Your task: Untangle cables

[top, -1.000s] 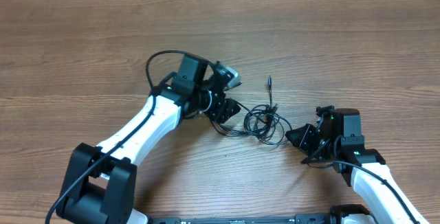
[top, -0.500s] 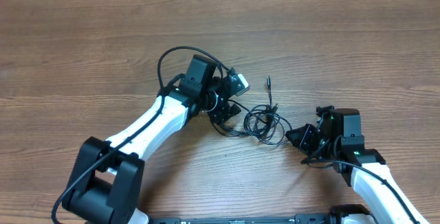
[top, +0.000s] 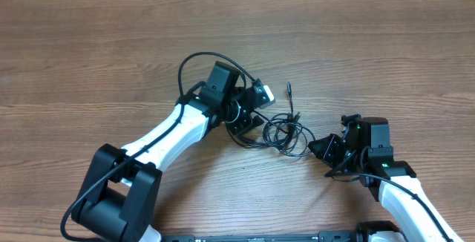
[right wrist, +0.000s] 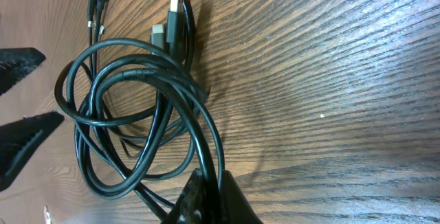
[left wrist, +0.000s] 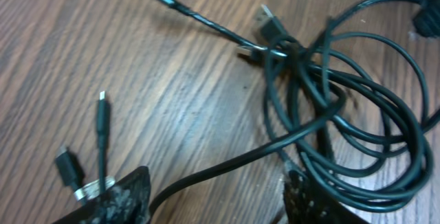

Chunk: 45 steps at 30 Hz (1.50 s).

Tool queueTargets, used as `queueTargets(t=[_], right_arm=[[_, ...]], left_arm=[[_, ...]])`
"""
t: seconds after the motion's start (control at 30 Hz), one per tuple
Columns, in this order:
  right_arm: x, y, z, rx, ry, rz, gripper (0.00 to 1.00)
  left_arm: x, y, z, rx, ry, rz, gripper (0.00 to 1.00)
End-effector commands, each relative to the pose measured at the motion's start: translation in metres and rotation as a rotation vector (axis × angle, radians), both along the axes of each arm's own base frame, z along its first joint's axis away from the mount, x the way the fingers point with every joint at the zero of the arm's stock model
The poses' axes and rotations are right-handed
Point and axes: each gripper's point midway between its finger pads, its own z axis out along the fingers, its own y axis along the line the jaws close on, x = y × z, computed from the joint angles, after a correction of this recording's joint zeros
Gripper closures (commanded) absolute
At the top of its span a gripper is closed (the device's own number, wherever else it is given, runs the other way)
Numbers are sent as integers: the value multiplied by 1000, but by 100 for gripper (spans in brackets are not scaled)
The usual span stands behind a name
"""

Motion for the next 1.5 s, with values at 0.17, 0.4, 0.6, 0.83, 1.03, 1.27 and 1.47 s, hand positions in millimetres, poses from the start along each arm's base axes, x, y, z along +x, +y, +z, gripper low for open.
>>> queueTargets(t=[0.17,0.4,0.6,0.83,1.03,1.27,1.47], right_arm=[[8,-1,7,-6,-22,-7,96],[8,-2,7,-13,-23,-11,96],[8,-3,6,-20,-23,-15,96],[8,-3,6,-19,-19,-14,96],[8,-2,6,-15,-19,-13,96],[8,-2,6,-17,-23,-13,96],[8,-3,6,-20,-23,-15,96]], left_arm=[[-1,-8,-29,52,0,-57,43],[16,-14,-21,24,-61,-19,67],[21,-15,-15,-6,-47,32,96],[43,-7,37,-183,27,204,96],[33,-15,57,-344,261,351,74],[24,-20,45,-448,756,879,83],[18,-20,28,-424,827,1157,54]])
